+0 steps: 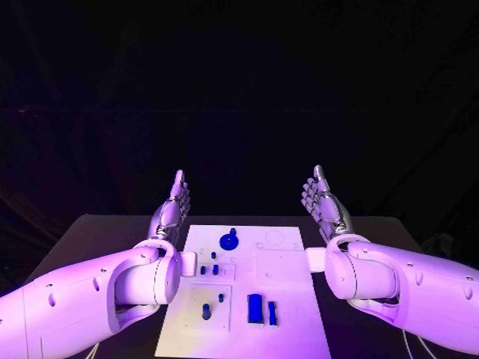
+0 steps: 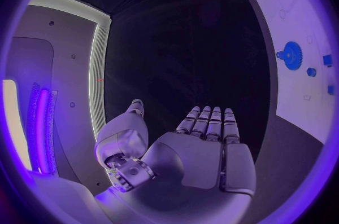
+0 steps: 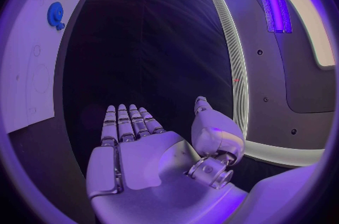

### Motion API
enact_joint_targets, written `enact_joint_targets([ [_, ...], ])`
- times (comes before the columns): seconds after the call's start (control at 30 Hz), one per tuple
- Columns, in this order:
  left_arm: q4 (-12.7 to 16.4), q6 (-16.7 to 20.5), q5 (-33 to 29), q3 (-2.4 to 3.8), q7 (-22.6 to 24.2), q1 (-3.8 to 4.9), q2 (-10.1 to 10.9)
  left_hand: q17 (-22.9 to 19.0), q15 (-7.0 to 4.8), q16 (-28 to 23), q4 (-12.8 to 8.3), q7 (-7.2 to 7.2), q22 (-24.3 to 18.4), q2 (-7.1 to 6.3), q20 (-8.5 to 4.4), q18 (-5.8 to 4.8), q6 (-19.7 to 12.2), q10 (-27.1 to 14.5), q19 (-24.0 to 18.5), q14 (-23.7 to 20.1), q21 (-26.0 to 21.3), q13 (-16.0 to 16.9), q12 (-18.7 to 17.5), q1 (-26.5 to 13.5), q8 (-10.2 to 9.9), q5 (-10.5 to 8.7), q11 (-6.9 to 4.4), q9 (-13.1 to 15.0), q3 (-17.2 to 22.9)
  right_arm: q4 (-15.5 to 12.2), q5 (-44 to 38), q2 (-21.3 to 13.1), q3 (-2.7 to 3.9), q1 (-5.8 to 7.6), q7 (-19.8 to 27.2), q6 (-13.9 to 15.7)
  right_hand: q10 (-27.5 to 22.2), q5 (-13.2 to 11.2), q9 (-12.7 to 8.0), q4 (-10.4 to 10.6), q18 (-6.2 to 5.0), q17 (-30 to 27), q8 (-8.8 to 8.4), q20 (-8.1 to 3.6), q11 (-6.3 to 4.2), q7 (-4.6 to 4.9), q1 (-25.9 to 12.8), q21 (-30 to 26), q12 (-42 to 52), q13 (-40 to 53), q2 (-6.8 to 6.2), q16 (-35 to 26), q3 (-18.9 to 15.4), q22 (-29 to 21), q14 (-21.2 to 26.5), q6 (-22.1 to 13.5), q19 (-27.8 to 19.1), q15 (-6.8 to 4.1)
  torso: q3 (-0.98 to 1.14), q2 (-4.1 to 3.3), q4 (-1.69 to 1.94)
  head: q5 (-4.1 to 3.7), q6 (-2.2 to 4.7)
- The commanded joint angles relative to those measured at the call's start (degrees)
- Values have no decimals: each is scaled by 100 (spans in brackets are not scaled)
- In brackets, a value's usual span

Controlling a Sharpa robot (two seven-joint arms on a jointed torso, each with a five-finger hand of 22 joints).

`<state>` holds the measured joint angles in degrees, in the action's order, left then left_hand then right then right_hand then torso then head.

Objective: Assemble the parts on the task board

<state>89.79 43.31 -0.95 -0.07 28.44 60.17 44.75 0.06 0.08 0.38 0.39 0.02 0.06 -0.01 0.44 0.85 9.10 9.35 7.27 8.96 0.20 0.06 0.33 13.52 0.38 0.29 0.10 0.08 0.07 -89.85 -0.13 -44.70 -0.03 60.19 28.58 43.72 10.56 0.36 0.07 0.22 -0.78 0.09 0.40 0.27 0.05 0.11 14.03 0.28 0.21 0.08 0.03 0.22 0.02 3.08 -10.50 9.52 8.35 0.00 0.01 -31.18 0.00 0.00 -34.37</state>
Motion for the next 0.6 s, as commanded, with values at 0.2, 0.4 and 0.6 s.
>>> enact_joint_targets([
  [0.2,17,81,95,7,135,-1,-6,-6,-8,-38,-39,-2,-6,1,-44,-85,-410,-416,-324,-403,-20,-6,-33,-616,-38,-29,-10,-8,-7,-10,13,1,3,-3,121,40,-474,-36,-7,-22,78,-9,-40,-27,-5,-11,-629,-28,-21,-8,-3,-22,-2,-308,473,-423,-374,0,-1,0,0,0,-1],
  [0.4,17,81,95,7,135,-1,-6,-6,-8,-38,-39,-2,-6,1,-44,-85,-501,-517,-727,-896,-20,-6,-33,-766,-38,-29,-10,-8,-7,-10,13,1,3,-3,121,40,-1056,-36,-7,-22,78,-9,-40,-27,-5,-11,-966,-28,-21,-8,-3,-22,-2,-308,1050,-952,-835,0,-1,0,0,0,-1],
  [0.6,17,81,95,7,135,-1,-6,-6,-8,-38,-39,-2,-6,1,-44,-85,-910,-935,-727,-896,-20,-6,-33,-919,-38,-29,-10,-8,-7,-10,13,1,3,-3,121,40,-1056,-36,-7,-22,78,-9,-40,-27,-5,-11,-1403,-28,-21,-8,-3,-22,-2,-308,1050,-952,-835,0,-1,0,0,0,-1],
])
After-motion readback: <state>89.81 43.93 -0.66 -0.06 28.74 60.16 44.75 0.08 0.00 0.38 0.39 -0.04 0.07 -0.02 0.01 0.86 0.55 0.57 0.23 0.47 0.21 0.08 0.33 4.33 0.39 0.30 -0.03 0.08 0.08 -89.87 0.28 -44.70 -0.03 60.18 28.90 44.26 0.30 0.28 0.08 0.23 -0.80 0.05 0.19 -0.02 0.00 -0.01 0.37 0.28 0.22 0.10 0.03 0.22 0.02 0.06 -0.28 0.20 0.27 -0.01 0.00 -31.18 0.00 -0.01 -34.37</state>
